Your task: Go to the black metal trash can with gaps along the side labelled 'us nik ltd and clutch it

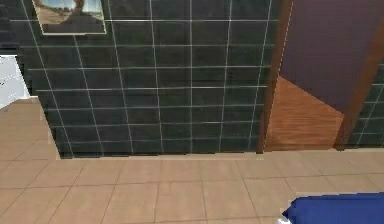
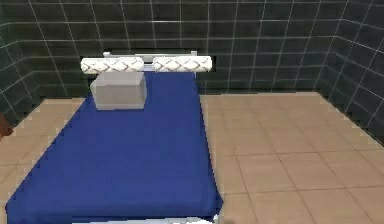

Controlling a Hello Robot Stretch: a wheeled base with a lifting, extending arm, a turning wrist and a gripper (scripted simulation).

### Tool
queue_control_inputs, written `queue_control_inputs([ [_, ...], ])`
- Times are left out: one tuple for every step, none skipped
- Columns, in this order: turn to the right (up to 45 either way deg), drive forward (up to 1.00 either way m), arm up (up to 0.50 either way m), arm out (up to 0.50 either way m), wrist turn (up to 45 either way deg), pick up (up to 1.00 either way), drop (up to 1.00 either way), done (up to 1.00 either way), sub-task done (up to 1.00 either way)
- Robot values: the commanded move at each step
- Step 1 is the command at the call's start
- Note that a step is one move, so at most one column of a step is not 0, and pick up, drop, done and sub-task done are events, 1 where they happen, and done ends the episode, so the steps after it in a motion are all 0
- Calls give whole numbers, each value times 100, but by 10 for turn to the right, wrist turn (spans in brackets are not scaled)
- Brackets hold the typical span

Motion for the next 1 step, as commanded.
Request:
queue_control_inputs([
  [0,100,0,0,0,0,0,0,0],
])
